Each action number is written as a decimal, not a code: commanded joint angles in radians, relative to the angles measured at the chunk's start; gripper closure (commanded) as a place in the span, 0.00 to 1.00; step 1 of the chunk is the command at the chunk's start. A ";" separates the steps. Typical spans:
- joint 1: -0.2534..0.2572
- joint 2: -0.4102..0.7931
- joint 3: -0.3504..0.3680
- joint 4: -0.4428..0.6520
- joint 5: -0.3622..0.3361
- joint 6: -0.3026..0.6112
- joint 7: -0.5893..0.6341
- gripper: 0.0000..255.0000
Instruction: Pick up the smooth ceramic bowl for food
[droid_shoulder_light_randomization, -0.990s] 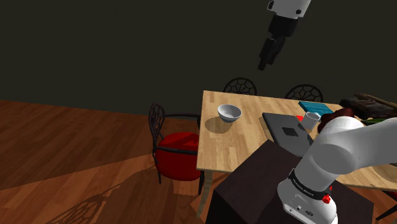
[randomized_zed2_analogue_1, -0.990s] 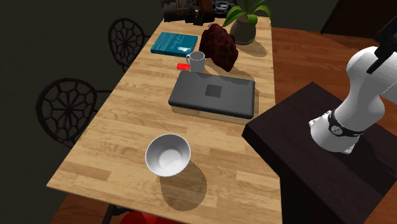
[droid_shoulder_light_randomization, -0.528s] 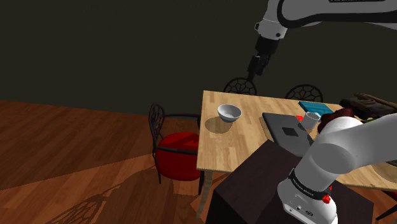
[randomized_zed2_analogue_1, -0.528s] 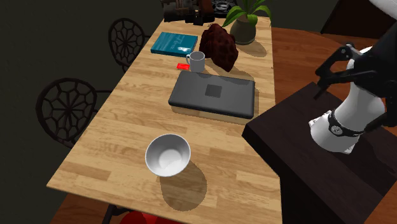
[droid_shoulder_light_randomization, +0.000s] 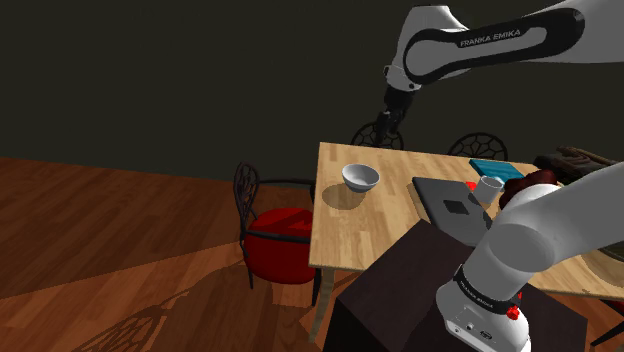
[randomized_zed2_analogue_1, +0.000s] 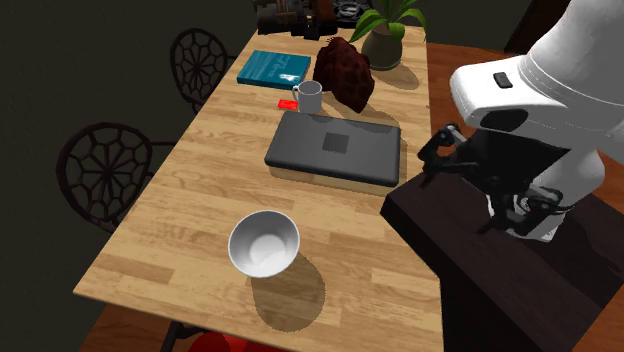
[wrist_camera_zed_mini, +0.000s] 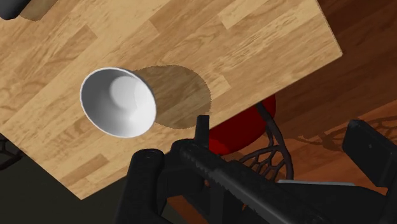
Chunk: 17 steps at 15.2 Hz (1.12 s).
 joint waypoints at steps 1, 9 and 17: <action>-0.007 0.066 -0.012 -0.013 -0.011 0.081 -0.007 0.00; -0.036 0.343 -0.061 0.019 -0.040 0.330 -0.038 0.00; -0.063 0.653 -0.097 0.139 -0.029 0.523 -0.082 0.00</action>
